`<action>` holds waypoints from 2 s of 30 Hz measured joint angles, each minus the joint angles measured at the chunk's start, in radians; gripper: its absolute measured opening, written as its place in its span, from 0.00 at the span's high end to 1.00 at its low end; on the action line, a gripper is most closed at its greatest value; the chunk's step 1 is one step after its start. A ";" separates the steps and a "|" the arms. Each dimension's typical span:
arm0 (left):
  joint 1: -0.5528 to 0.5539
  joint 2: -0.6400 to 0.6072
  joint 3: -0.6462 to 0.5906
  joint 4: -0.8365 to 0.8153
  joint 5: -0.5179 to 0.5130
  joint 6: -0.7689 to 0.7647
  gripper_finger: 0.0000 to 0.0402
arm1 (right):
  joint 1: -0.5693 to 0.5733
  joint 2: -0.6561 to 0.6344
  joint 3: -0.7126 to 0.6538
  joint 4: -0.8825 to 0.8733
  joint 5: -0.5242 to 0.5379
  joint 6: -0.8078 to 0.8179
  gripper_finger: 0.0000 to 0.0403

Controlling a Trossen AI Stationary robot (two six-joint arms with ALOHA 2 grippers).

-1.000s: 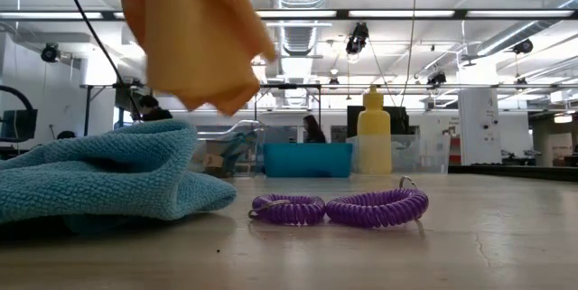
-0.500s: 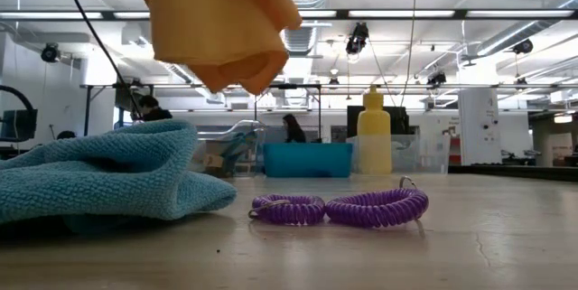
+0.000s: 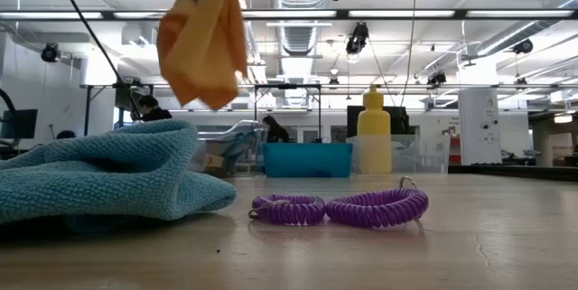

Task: Pick & Place Sports Items
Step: Put the orange towel into the transparent bin

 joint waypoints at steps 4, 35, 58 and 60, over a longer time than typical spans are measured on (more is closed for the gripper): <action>0.237 0.000 0.000 -0.005 0.275 0.001 1.00 | 0.000 0.000 -0.011 0.000 -0.002 0.000 0.31; 0.815 0.163 -0.072 0.458 0.613 0.050 1.00 | 0.000 0.000 -0.135 0.033 -0.025 0.019 0.31; 0.943 0.119 -0.336 0.619 0.699 0.067 1.00 | 0.000 0.000 -0.135 0.037 -0.025 0.018 0.31; 0.961 0.090 -0.354 0.623 0.697 0.078 1.00 | 0.000 0.000 -0.135 0.037 -0.025 0.015 0.31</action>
